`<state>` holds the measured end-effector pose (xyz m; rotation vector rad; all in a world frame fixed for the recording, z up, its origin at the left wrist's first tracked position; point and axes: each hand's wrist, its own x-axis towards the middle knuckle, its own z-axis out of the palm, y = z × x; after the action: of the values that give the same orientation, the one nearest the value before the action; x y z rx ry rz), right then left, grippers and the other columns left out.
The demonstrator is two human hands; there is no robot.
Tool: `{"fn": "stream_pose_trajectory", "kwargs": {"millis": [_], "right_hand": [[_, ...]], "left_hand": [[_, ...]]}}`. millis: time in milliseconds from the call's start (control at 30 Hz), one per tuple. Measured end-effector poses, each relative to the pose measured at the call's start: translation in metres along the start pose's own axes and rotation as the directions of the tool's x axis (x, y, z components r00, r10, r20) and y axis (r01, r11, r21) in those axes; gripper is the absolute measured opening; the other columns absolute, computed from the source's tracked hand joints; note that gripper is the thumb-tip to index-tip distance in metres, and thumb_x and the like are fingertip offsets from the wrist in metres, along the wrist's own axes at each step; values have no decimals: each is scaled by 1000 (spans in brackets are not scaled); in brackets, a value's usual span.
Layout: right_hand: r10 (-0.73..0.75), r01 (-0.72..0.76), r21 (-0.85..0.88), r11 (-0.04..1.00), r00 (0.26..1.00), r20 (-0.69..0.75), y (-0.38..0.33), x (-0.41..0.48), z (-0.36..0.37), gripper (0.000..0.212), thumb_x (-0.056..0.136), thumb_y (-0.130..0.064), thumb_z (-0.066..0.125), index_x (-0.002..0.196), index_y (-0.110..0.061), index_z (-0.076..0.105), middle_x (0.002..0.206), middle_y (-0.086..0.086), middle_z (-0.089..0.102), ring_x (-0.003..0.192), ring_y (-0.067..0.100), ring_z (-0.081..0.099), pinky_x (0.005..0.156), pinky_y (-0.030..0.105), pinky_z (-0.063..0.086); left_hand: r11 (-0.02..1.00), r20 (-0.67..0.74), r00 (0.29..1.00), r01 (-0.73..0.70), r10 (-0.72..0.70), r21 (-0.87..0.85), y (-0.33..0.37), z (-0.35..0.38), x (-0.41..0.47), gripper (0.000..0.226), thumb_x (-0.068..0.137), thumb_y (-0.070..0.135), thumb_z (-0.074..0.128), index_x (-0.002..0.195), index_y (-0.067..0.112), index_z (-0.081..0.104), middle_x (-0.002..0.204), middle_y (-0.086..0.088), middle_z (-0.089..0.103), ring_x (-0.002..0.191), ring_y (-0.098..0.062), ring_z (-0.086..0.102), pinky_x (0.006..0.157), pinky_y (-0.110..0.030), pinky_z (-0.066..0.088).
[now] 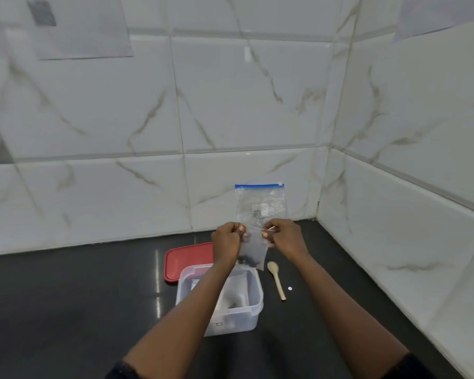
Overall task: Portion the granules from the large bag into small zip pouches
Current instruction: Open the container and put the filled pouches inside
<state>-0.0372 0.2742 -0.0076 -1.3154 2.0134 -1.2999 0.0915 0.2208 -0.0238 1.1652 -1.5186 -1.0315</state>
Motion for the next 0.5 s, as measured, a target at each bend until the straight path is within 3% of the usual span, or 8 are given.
{"fn": "stream_pose_trajectory", "kwargs": {"millis": [100,233,300,367,500], "right_hand": [[48,-50,66,997,999,24,-9,-7,18,10,86,5,61,82,-3,62,86,15,66,68,18,65,55,20,58],[-7,11,-56,998,998,60,-13,-13,43,19,85,9,51,75,-7,59,83,11,61,75,24,63,69,38,60],[-30,53,-138,989,986,161,-12,-17,49,20,85,9,49,78,-8,55,82,10,57,65,19,58,61,33,58],[-8,71,-203,977,954,299,-10,-19,51,21,87,9,47,81,-10,52,84,9,54,57,14,55,50,24,54],[125,11,-293,956,889,441,-5,-24,59,28,89,6,42,74,-17,47,84,7,51,52,17,56,59,37,58]], "left_hand": [[1000,-20,1000,24,-23,19,-8,-23,2,30,90,3,51,63,10,63,61,1,59,58,-13,51,61,-27,44],[995,15,996,91,-92,40,-25,-45,4,32,86,6,54,55,7,61,57,-6,58,61,-21,54,69,-43,55],[986,69,984,166,-167,30,-34,-55,3,28,87,7,54,60,3,60,66,-11,59,66,-22,57,71,-47,57],[968,160,955,252,-252,17,-41,-63,-2,30,91,6,52,61,6,54,69,-14,55,64,-23,54,64,-40,55],[919,310,866,358,-393,164,-50,-74,-13,29,94,2,48,65,8,50,63,-9,49,51,-17,51,46,-27,52]]}}
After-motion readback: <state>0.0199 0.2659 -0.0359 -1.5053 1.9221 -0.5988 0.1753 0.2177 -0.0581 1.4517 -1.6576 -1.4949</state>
